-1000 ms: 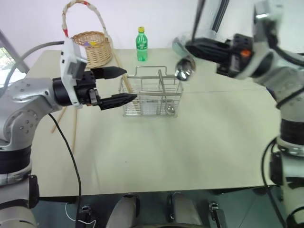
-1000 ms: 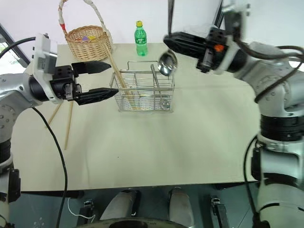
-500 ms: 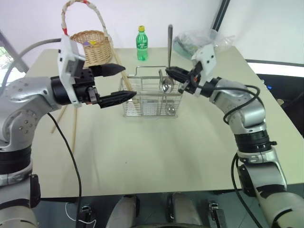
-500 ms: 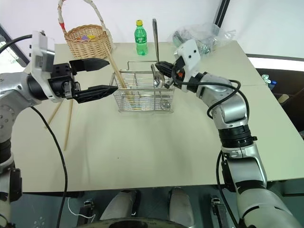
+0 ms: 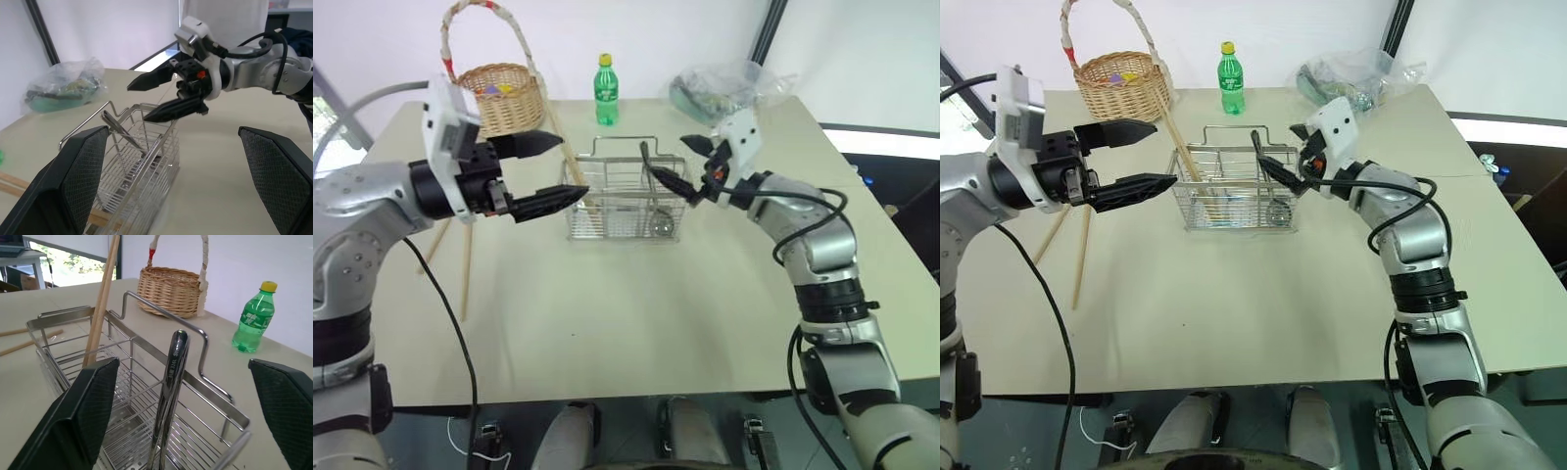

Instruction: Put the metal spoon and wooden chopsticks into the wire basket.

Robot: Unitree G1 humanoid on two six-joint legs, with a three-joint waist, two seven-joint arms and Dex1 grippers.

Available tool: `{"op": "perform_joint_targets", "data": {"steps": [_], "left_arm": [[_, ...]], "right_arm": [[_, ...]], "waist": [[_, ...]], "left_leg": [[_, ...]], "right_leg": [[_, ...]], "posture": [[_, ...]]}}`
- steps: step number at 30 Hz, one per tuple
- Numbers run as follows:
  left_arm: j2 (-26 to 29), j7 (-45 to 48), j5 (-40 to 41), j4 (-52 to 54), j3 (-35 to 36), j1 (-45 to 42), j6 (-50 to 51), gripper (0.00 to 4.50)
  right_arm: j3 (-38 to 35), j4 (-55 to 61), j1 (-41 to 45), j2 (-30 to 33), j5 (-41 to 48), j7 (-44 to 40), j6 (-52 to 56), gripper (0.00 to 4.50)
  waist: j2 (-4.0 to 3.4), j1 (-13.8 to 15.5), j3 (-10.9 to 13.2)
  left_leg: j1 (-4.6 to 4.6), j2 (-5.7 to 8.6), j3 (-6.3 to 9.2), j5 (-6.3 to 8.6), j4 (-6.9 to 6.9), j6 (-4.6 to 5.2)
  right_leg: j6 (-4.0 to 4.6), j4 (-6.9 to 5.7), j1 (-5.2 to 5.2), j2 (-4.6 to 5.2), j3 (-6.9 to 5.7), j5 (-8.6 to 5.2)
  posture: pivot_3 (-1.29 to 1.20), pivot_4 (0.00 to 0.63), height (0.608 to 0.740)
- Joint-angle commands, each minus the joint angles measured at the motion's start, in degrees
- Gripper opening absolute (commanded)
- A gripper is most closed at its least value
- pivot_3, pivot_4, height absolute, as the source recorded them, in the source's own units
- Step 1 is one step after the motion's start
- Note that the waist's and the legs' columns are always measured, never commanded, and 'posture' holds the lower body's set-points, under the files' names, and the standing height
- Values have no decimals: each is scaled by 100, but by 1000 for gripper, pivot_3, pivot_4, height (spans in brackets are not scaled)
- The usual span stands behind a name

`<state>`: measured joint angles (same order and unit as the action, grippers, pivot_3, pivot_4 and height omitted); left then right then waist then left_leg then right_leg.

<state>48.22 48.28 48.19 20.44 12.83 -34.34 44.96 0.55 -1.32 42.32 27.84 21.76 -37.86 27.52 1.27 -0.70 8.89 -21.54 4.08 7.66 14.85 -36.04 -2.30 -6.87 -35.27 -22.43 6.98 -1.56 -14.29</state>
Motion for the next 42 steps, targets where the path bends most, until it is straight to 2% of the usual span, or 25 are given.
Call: {"op": "perform_joint_targets", "data": {"steps": [1, 6, 9, 13, 17, 23, 29, 36, 42], "left_arm": [[127, -232, -78, -94, 404, 31, -43, 4500], [362, -631, -482, -653, 838, 208, -155, 4500], [656, -920, -1050, -1452, 965, 238, -304, 4500], [1001, -1123, -1645, -2495, 781, 102, -302, 4500], [1037, -1440, -2090, -3771, 449, -414, 161, 4500], [282, -2418, -2379, -4382, 247, -1215, 1314, 4500], [-595, -3277, -2529, -4213, 242, -1363, 2411, 4500], [-1414, -4109, -2828, -4224, 437, -1244, 2760, 4500], [-1607, -4405, -3087, -4477, 418, -1270, 2684, 4500]], "right_arm": [[-593, 710, 199, 416, 659, -472, 333, 4423], [-1124, 1478, 216, 1211, 1774, -1313, 1069, 4423], [-1387, 2002, -139, 1706, 2320, -1729, 1410, 4423], [-1579, 2535, -833, 2067, 2715, -1900, 1662, 4423], [-1674, 2971, -1507, 2137, 2828, -1802, 1676, 4423], [-1698, 3111, -1560, 1996, 3075, -1257, 1816, 4423], [-1748, 3341, -1762, 1987, 3370, -922, 1899, 4423], [-1830, 3569, -2095, 2063, 3529, -738, 1894, 4423], [-1946, 3619, -2252, 2060, 3667, -474, 1894, 4423]], "waist": [[0, 2, 0], [-1, -18, 1], [1, -1, 0], [7, 7, -2], [15, 42, -5], [29, 120, -10], [37, 139, -12], [47, 142, -12], [51, 141, -10]], "left_leg": [[0, 0, 0, 0, 0, 0], [3, -3, -2, 1, 7, 2], [4, -6, -1, 2, 11, 3], [3, -8, -1, 3, 10, 5], [1, -13, -1, 3, 7, 5], [0, -8, 2, 3, 5, 4], [-6, -6, 2, 3, 6, 4], [-10, -3, 1, 3, -1, 3], [-8, -4, -1, 3, -1, 2]], "right_leg": [[0, 1, 0, 0, 0, 0], [0, 1, -1, -1, -1, -1], [0, 2, -2, -2, -2, -1], [0, 9, 2, 0, -5, -2], [-2, 9, 2, 9, -7, -2], [-4, 8, 2, 14, -9, -1], [-9, 5, -3, 16, -9, 2], [-13, 5, -4, 21, -9, 4], [-14, 5, -4, 21, -11, 5]], "posture": [[0, 150, 674], [0, 150, 674], [0, 150, 674], [0, 150, 674], [0, 150, 674], [0, 150, 674], [0, 150, 674], [0, 150, 674], [0, 150, 674]]}}
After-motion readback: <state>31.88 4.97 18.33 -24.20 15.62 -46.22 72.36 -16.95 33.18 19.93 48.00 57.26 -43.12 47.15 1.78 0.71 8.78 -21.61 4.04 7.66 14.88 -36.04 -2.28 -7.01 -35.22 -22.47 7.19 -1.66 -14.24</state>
